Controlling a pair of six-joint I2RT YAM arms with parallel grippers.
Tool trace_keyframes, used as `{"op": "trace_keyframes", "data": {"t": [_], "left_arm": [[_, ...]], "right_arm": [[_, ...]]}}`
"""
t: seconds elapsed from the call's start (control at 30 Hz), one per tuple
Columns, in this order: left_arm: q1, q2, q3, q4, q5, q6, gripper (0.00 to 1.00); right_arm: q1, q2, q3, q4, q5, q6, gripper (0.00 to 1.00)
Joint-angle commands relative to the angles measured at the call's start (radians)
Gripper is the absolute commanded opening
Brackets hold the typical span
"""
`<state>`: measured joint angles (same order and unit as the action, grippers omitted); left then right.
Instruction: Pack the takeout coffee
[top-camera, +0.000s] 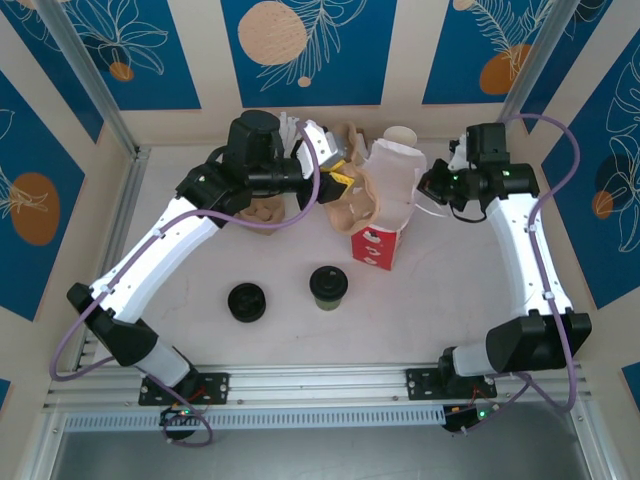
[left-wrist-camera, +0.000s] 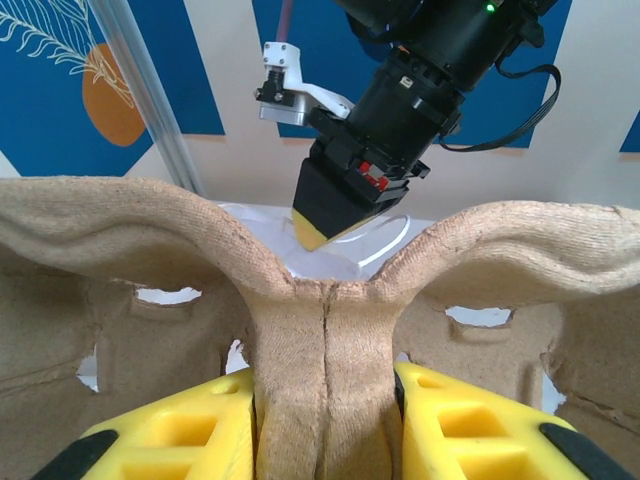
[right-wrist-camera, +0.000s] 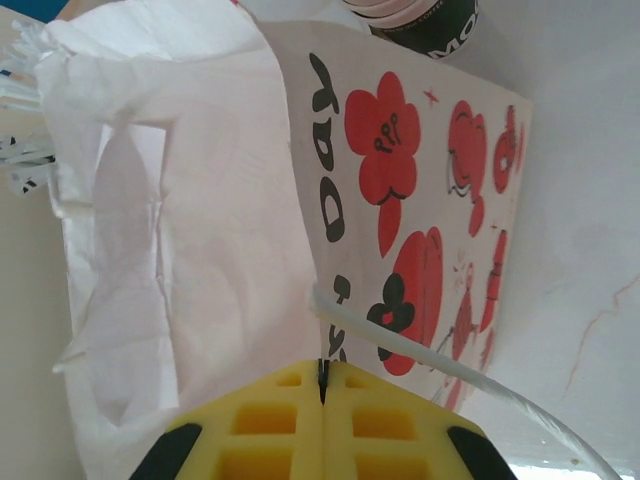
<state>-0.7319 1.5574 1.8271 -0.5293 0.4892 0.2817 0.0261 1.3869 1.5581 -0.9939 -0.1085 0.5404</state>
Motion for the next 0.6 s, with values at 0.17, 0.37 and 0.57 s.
{"op": "trace_keyframes", "data": {"t": [0.17, 0.37, 0.57], "left_arm": [[-0.024, 0.018, 0.037, 0.042, 0.078, -0.023, 0.33], [-0.046, 0.044, 0.065, 0.018, 0.105, -0.018, 0.33], [-0.082, 0.09, 0.097, -0.007, 0.139, -0.021, 0.33]], "right_arm": [[-0.031, -0.068, 0.07, -0.166, -0.108, -0.159, 0.0], [-0.031, -0.081, 0.087, -0.25, -0.16, -0.209, 0.0], [-0.026, -0.094, 0.075, -0.288, -0.195, -0.25, 0.0]]}}
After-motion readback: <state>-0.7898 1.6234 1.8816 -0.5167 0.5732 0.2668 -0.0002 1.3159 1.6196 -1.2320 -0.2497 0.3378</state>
